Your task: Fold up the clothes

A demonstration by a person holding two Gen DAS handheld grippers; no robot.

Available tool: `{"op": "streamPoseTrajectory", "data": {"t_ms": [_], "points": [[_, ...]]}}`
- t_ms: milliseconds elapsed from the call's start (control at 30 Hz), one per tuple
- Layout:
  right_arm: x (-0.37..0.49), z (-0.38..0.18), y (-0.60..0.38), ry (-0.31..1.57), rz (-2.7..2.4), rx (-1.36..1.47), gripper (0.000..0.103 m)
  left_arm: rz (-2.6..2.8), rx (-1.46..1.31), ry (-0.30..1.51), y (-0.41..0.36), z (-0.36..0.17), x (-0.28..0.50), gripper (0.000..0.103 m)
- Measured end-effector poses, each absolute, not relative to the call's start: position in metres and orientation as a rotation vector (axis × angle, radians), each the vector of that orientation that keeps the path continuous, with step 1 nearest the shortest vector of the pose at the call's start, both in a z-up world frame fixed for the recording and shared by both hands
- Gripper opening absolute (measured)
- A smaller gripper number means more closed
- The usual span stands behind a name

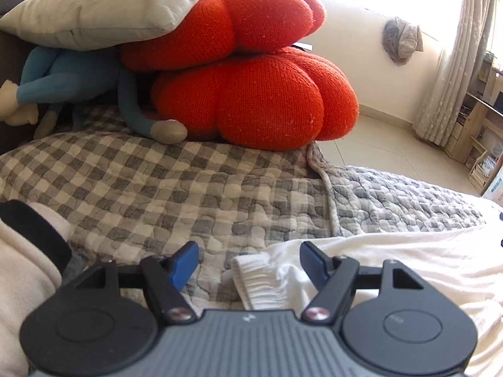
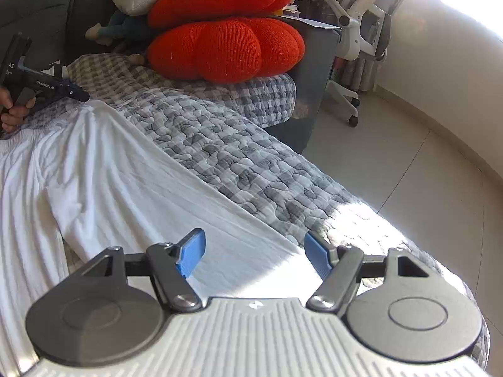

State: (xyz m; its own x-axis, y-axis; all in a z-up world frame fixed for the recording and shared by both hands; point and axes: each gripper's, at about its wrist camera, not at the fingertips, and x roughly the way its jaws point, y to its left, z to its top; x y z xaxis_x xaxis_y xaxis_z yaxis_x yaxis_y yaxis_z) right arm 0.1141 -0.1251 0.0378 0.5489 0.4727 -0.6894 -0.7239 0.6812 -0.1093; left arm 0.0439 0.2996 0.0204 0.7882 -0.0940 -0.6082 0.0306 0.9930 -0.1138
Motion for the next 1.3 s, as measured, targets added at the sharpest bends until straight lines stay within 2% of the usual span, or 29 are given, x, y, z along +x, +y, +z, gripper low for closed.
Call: {"op": "streamPoseTrajectory", "data": {"t_ms": [100, 167, 267, 300, 333, 367, 400, 433, 467, 567, 933, 1267, 1300], "points": [[0.13, 0.033, -0.124, 0.724, 0.782, -0.406, 0.072, -0.156, -0.133, 0.643, 0.298, 0.017, 0.046, 0.073], [0.143, 0.026, -0.124, 0.778, 0.824, -0.373, 0.062, -0.185, -0.159, 0.643, 0.298, 0.012, 0.048, 0.072], [0.155, 0.022, -0.125, 0.788, 0.835, -0.318, 0.06, -0.191, -0.145, 0.654, 0.293, 0.006, 0.05, 0.066], [0.159, 0.023, -0.127, 0.792, 0.841, -0.296, 0.058, -0.184, -0.129, 0.657, 0.291, 0.005, 0.051, 0.059], [0.161, 0.023, -0.129, 0.794, 0.84, -0.298, 0.051, -0.173, -0.105, 0.659, 0.288, 0.005, 0.051, 0.04], [0.163, 0.024, -0.131, 0.797, 0.831, -0.301, 0.045, -0.167, -0.087, 0.662, 0.286, 0.005, 0.052, 0.03], [0.164, 0.026, -0.132, 0.8, 0.822, -0.305, 0.031, -0.17, -0.082, 0.663, 0.285, 0.005, 0.052, 0.015], [0.164, 0.027, -0.132, 0.803, 0.815, -0.314, 0.015, -0.168, -0.081, 0.662, 0.285, 0.006, 0.053, 0.008], [0.164, 0.028, -0.132, 0.805, 0.809, -0.325, 0.006, -0.166, -0.078, 0.659, 0.284, 0.007, 0.053, 0.006], [0.153, 0.029, -0.119, 0.763, 0.773, -0.422, 0.002, -0.168, -0.053, 0.621, 0.283, 0.013, 0.047, 0.005], [0.086, 0.065, -0.131, 0.453, 0.593, -0.507, 0.001, -0.145, -0.024, 0.441, 0.295, 0.059, 0.001, 0.005], [-0.011, 0.098, -0.149, 0.313, 0.583, -0.521, 0.001, -0.187, 0.072, 0.312, 0.285, 0.087, -0.076, 0.005], [-0.022, 0.097, -0.152, 0.311, 0.582, -0.524, 0.001, -0.186, 0.091, 0.302, 0.284, 0.087, -0.087, 0.002]]}}
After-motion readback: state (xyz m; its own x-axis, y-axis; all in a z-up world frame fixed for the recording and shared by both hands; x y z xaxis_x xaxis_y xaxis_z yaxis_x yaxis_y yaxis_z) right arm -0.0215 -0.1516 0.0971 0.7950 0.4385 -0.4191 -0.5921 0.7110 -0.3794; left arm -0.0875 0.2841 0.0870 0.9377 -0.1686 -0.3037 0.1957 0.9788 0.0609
